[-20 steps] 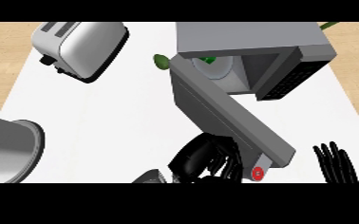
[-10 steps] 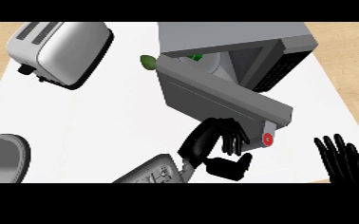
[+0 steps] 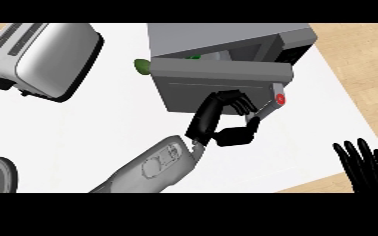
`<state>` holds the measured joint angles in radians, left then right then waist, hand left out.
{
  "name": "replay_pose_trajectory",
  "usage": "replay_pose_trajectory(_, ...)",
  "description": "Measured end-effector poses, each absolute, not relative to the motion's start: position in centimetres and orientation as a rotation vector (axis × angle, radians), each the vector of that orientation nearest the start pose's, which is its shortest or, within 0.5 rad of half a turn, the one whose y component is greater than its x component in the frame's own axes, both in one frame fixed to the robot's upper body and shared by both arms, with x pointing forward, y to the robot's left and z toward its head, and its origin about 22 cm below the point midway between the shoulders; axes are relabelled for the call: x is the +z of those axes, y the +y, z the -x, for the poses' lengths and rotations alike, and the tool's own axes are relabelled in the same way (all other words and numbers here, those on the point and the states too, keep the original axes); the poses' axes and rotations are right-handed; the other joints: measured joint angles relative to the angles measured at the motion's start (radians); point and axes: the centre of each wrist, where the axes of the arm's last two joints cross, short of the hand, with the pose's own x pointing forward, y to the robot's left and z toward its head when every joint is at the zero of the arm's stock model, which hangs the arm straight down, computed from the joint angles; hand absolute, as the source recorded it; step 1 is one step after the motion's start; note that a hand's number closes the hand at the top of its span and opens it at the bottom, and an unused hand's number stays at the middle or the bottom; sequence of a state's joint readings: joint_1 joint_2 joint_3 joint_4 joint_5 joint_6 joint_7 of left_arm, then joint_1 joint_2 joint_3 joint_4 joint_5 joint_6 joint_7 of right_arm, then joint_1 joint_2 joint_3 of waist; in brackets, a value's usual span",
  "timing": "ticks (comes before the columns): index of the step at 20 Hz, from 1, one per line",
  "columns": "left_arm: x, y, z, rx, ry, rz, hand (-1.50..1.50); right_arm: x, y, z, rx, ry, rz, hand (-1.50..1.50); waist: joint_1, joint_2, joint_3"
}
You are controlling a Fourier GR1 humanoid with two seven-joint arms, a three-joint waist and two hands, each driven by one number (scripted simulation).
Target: Pick up the milk, place it into the microwave and close the microwave
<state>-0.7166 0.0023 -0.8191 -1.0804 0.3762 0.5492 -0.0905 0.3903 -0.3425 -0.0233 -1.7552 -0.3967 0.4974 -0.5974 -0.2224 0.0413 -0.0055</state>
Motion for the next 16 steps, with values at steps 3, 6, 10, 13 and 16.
replay_pose_trajectory(3,3.9,0.4,-30.6,-0.403,-1.684,0.214,1.5,1.0,-32.6,-14.3,0.133,-1.983,-0.474,-1.5,-0.02,0.007,0.0)
replay_pose_trajectory(6,4.7,0.5,-31.7,-0.338,-1.697,0.218,1.5,1.9,-32.5,-14.4,0.157,-1.987,-0.51,-1.5,-0.041,0.015,-0.001)
replay_pose_trajectory(10,5.2,0.7,-32.9,-0.275,-1.708,0.216,1.5,2.5,-32.4,-14.4,0.164,-1.984,-0.542,-1.5,-0.064,0.022,0.0)
replay_pose_trajectory(13,5.0,1.0,-32.9,-0.238,-1.718,0.218,1.5,2.9,-32.5,-14.2,0.163,-1.983,-0.558,-1.5,-0.076,0.021,0.0)
replay_pose_trajectory(16,4.8,1.1,-32.9,-0.21,-1.732,0.214,1.5,3.5,-32.6,-14.1,0.173,-1.986,-0.567,-1.5,-0.086,0.02,0.0)
